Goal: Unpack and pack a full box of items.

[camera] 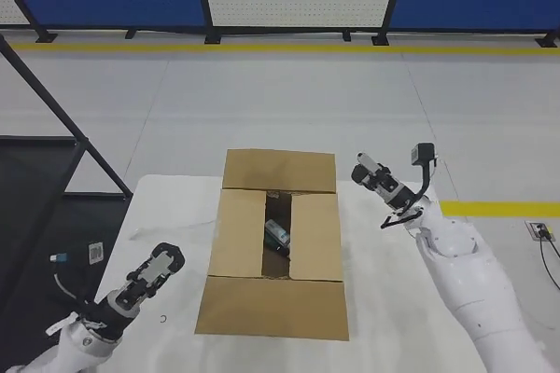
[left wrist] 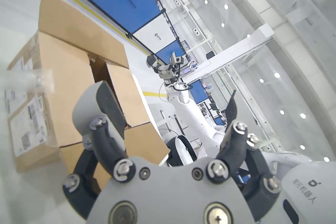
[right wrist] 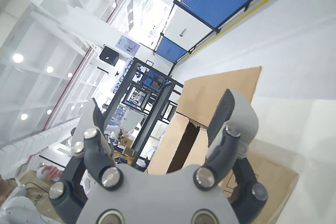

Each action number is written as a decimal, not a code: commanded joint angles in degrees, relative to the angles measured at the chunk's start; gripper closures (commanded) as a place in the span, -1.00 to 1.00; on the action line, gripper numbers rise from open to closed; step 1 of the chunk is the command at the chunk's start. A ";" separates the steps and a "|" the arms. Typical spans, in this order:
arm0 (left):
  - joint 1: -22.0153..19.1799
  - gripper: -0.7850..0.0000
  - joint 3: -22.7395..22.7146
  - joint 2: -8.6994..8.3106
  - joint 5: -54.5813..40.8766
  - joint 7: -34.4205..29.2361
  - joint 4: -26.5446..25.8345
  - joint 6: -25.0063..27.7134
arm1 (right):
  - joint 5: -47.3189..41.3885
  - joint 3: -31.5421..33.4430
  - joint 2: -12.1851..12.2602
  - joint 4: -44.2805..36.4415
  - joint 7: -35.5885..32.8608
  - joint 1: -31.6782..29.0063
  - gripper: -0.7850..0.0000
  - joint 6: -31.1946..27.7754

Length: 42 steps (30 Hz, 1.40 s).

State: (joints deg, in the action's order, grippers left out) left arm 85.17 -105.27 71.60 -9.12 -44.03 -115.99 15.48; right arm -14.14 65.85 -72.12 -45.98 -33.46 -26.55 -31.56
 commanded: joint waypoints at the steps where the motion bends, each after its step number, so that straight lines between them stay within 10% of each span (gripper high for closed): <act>1: 0.06 -1.00 -1.07 -0.30 -2.10 -2.67 1.67 -0.86 | -1.34 -1.22 -0.78 5.28 -1.05 2.98 -1.00 0.99; 14: 2.87 -1.00 -3.86 -2.78 -8.61 -26.65 11.94 1.43 | -3.65 -8.90 -8.01 27.73 -1.80 14.47 -1.00 -1.65; 42: 1.46 -1.00 -0.71 -2.38 -4.57 -17.71 10.55 -0.21 | -1.45 -9.31 -8.38 29.63 2.49 15.50 -1.00 -7.19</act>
State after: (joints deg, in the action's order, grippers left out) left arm 86.63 -106.00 69.21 -13.67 -61.59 -105.44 15.26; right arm -15.56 56.53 -80.51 -16.34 -30.96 -11.05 -38.80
